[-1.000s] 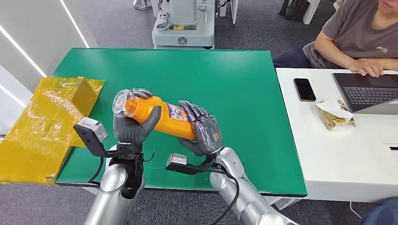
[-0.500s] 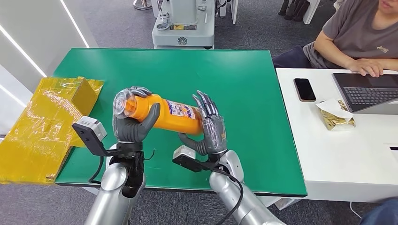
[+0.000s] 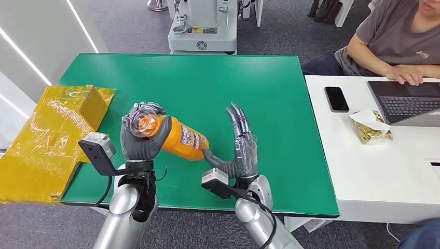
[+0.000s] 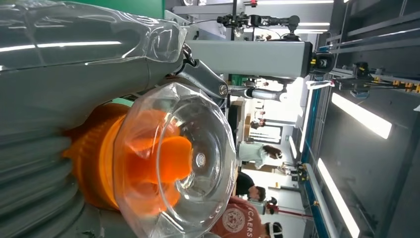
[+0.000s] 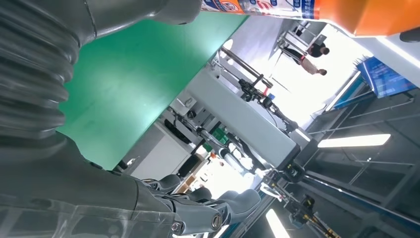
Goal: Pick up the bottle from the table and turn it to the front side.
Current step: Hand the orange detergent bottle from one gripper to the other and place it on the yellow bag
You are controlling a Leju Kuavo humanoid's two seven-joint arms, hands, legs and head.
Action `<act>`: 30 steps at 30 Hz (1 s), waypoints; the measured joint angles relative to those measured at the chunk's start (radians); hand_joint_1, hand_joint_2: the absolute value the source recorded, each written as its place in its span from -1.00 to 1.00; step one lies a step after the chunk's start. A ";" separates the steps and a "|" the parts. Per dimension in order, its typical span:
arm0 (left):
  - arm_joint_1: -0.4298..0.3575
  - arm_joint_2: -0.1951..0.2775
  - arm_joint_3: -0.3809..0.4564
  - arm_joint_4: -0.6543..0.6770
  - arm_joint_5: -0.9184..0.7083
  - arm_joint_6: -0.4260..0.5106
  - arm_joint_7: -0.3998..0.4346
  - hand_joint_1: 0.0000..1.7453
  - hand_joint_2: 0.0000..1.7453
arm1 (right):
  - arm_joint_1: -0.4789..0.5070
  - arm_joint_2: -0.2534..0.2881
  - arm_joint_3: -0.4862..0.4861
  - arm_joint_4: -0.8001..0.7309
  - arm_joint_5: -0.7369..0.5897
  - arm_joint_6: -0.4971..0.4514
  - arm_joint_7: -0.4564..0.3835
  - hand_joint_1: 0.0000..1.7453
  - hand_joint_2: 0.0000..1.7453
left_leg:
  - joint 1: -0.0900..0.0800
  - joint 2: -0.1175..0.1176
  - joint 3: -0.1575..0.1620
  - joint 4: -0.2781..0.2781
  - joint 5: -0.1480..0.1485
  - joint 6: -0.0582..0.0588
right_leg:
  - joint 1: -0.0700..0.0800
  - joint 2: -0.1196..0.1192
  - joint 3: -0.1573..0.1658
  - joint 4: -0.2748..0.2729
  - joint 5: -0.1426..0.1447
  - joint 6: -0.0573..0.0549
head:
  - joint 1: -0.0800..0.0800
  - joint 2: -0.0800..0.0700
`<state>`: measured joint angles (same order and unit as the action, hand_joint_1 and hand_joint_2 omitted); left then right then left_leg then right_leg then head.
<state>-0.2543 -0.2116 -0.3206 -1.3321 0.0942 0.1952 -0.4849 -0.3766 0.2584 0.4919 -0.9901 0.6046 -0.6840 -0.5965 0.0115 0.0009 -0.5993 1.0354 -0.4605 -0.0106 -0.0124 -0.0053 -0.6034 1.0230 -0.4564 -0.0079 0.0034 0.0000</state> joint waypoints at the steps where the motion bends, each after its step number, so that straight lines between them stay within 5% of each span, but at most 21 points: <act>1: 0.001 0.000 0.000 0.000 0.000 0.000 0.000 1.00 1.00 | 0.001 -0.001 0.000 -0.003 0.000 0.000 0.000 -1.00 1.00 | 0.000 0.000 0.000 0.000 0.000 0.000 | 0.000 0.000 0.000 0.000 0.000 0.000 | 0.000 0.000; 23: 0.021 0.016 0.031 -0.011 -0.034 0.033 -0.016 1.00 1.00 | 0.071 -0.043 0.064 -0.089 -0.115 0.000 -0.043 -1.00 1.00 | 0.000 0.000 0.000 0.000 0.000 0.000 | 0.000 0.000 0.000 0.000 0.000 0.000 | 0.000 0.000; 30: 0.009 0.063 0.063 -0.012 -0.137 0.112 -0.012 1.00 1.00 | 0.111 -0.062 0.063 -0.109 -0.129 0.000 -0.077 -1.00 1.00 | 0.000 0.000 0.000 0.000 0.000 0.000 | 0.000 0.000 0.000 0.000 0.000 0.000 | 0.000 0.000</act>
<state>-0.2451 -0.1490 -0.2578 -1.3443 -0.0428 0.3073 -0.4971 -0.2660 0.1962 0.5547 -1.0991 0.4753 -0.6840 -0.6736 0.0117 0.0011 -0.5991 1.0352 -0.4605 -0.0106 -0.0124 -0.0052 -0.6035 1.0230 -0.4565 -0.0079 0.0033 0.0000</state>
